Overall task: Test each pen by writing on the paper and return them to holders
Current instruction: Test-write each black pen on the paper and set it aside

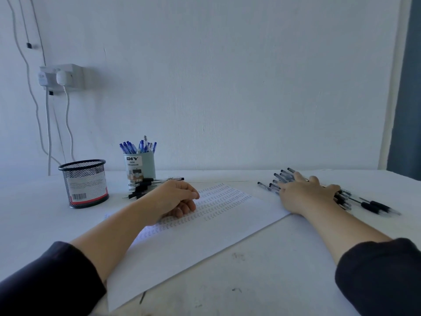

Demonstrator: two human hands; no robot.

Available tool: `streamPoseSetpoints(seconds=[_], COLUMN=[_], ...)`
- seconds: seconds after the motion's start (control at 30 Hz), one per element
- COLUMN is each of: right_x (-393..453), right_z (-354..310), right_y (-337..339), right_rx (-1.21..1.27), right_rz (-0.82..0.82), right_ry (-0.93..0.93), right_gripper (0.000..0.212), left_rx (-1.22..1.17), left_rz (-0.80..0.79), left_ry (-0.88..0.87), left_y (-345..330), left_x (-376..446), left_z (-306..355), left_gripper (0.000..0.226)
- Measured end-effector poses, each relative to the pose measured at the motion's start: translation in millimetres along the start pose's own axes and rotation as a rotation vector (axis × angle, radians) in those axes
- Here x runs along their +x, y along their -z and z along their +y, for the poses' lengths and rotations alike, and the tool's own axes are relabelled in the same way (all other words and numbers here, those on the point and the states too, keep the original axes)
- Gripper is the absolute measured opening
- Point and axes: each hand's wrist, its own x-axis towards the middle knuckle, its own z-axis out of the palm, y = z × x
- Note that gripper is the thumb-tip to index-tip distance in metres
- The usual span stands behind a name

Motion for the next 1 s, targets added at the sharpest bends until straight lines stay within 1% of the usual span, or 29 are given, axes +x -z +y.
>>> streamPoseSetpoints(seconds=[0.13, 0.3, 0.4, 0.47, 0.53, 0.6, 0.63, 0.7, 0.77, 0.83, 0.87, 0.93, 1.0], right_x=[1.0, -1.8, -6.7, -8.7, -9.7, -11.7, -14.0, -17.7, -20.6, -22.0, -22.6, -22.4, -22.4], right_z=[4.8, 1.1, -8.3, -16.0, -23.4, -32.9, -38.3, -49.6, -57.4, -59.9, -60.0, -58.6, -59.1], right_y=[1.2, 3.9, 5.1, 5.4, 4.2, 1.6, 0.6, 0.2, 0.8, 1.8, 2.7, 3.1, 3.7], right_rx=[-0.003, -0.075, -0.137, -0.123, -0.047, 0.070, 0.139, 0.227, 0.193, 0.188, 0.210, 0.250, 0.280], right_rz=[-0.004, -0.013, 0.042, 0.096, 0.099, 0.011, -0.051, -0.135, -0.147, -0.156, -0.166, -0.180, -0.190], right_ry=[-0.041, -0.005, 0.035, 0.135, 0.314, 0.496, 0.551, 0.600, 0.624, 0.633, 0.639, 0.643, 0.624], right_gripper=[0.050, 0.051, 0.055, 0.056, 0.057, 0.062, 0.065, 0.069, 0.067, 0.065, 0.064, 0.065, 0.065], left_rx=[0.000, 0.003, -0.014, -0.033, -0.063, -0.093, -0.114, -0.183, -0.283, -0.327, -0.309, -0.179, 0.081], left_rz=[-0.003, -0.002, -0.003, 0.001, 0.004, 0.020, 0.043, 0.130, 0.264, 0.421, 0.503, 0.638, 0.697], left_ry=[-0.004, -0.004, -0.004, -0.007, -0.014, -0.031, -0.049, -0.093, -0.130, -0.139, -0.136, -0.120, -0.130], left_y=[0.1, 0.0, 0.4, 1.4, 3.6, 6.2, 7.7, 13.0, 20.4, 30.9, 37.6, 51.5, 64.2], left_x=[0.9, 3.9, 5.5, 6.2, 6.5, 5.4, 4.9, 5.4, 7.5, 13.5, 18.0, 29.2, 40.5], left_z=[-0.6, -1.9, -3.1, -4.1, -4.0, -2.2, -0.8, 2.8, 7.4, 10.2, 10.4, 4.9, -7.1], left_gripper=[0.014, 0.014, 0.012, 0.009, 0.007, 0.007, 0.008, 0.009, 0.010, 0.013, 0.015, 0.020, 0.025])
